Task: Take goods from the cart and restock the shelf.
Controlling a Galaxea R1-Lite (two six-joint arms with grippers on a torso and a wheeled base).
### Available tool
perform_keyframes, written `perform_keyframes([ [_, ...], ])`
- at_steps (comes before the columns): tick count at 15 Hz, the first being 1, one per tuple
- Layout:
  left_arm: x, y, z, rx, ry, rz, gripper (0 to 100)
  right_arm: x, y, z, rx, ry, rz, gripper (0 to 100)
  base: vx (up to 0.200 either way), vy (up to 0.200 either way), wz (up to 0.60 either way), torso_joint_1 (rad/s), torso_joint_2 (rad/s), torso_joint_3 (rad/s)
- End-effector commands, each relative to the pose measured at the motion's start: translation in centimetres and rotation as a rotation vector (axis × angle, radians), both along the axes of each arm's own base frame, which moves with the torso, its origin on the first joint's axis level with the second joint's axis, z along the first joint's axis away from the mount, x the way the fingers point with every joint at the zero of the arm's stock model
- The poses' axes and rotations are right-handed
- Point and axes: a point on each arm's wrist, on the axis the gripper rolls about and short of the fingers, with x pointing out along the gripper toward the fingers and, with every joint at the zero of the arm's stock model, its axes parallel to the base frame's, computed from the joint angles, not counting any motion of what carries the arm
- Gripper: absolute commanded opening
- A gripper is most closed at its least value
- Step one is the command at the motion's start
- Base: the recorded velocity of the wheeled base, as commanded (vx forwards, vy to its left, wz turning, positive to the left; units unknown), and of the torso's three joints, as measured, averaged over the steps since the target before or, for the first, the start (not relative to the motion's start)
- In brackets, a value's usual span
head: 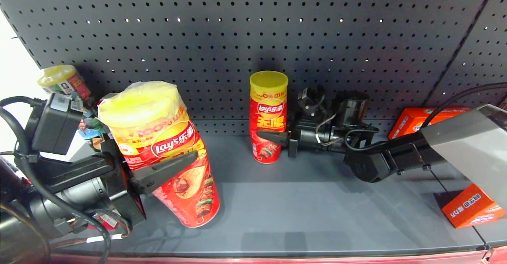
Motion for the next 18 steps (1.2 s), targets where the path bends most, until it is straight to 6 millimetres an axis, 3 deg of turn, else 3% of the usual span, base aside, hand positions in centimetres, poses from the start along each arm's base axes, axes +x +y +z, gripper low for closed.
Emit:
perform_keyframes([
  [1,0.0,0.0,0.0,0.000,0.001,0.000,0,-1.4,-0.7,1.6,0.012,-0.022,0.000,0,0.000,0.000,0.00,0.000,0.00,0.000],
  [6,-0.1,0.0,0.0,0.000,-0.003,-0.005,0,-8.2,-2.3,3.9,0.004,-0.005,0.036,0,0.000,0.000,0.00,0.000,0.00,0.000],
  [8,-0.1,0.0,0.1,-0.001,-0.005,-0.006,0,-11.1,-2.5,3.8,-0.004,0.016,0.017,0,0.000,0.000,0.00,0.000,0.00,0.000],
  [10,-0.1,-0.1,0.0,0.000,-0.002,-0.009,0,-14.3,-2.8,2.3,-0.012,0.028,0.029,0,0.000,0.000,0.00,0.000,0.00,0.000],
  [18,-0.1,0.0,0.0,-0.001,0.002,-0.002,0,-16.2,-4.1,-1.5,-0.030,0.053,0.002,0,0.000,0.000,0.00,0.000,0.00,0.000],
])
